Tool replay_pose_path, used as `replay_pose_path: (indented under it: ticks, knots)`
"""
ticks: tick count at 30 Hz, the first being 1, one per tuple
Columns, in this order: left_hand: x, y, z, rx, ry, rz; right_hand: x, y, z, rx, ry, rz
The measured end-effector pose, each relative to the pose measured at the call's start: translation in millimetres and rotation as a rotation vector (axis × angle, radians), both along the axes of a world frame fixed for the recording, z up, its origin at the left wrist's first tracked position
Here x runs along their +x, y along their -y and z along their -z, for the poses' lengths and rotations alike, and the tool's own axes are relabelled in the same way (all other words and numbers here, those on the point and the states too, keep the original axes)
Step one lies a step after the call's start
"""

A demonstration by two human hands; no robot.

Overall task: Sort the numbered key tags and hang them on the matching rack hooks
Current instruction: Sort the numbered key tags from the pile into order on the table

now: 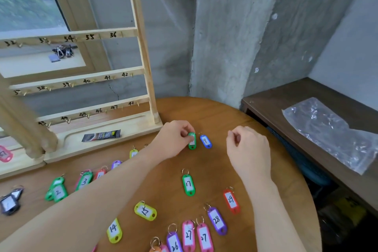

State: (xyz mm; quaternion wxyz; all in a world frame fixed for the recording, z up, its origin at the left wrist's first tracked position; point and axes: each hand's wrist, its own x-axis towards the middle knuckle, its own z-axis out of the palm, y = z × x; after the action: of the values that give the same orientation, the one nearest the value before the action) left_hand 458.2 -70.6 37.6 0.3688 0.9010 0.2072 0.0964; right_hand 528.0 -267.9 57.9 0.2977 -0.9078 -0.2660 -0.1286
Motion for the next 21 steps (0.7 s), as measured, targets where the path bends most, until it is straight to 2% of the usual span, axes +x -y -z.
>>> replay_pose_path:
  ticks: [5, 10, 13, 21]
  knots:
    - [4.0, 0.9, 5.6, 0.159, 0.007, 0.031, 1.5, 0.0, 1.4, -0.016, -0.018, -0.006]
    - [9.3, 1.4, 12.4, 0.161, 0.114, 0.07, 2.8, 1.8, 1.4, -0.006, -0.022, 0.0]
    - [13.0, 4.4, 13.6, 0.224, 0.149, 0.098, 3.1, 2.3, 1.4, 0.006, -0.03, -0.001]
    - [27.8, 0.4, 12.8, 0.352, 0.062, 0.159, 5.1, 1.5, 5.5, 0.01, -0.026, -0.015]
